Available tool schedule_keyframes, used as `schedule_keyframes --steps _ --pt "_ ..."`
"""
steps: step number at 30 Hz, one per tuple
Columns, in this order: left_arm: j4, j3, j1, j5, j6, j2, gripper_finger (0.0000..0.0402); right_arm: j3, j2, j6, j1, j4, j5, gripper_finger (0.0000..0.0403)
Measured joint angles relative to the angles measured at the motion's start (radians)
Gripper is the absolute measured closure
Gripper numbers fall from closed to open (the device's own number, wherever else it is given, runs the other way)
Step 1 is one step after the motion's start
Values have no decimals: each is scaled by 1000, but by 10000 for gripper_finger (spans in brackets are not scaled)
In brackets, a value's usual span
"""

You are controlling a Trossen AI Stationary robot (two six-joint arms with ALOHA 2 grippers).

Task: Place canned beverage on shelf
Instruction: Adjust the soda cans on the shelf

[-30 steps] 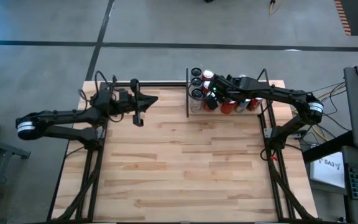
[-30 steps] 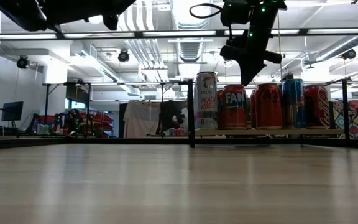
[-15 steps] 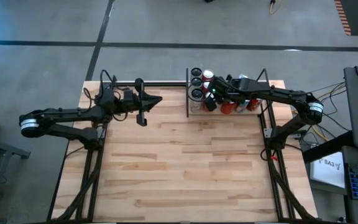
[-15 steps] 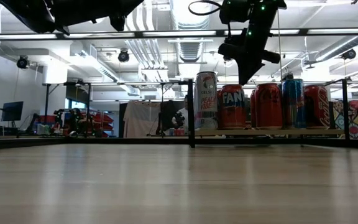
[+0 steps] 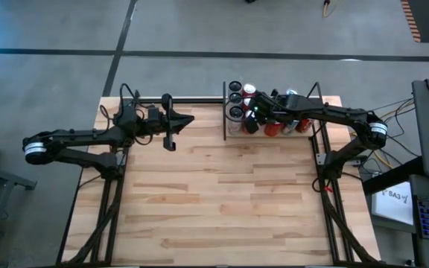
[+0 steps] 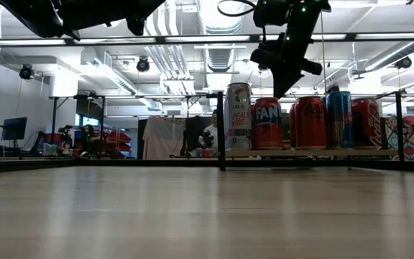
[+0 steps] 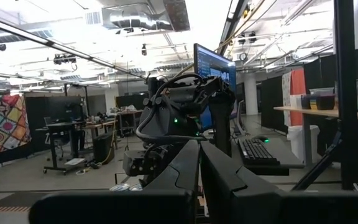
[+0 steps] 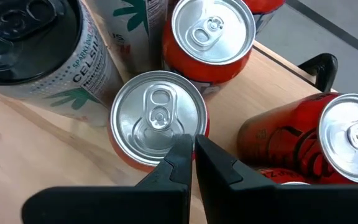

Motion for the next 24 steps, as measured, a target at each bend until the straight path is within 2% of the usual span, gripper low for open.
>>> schedule_keyframes --steps 11,24 --pt "0 -1 0 0 0 0 402 1 -4 -34 2 1 5 394" --pt "-1 -2 -1 0 -31 22 402 50 -96 -55 10 -60 -27 394"
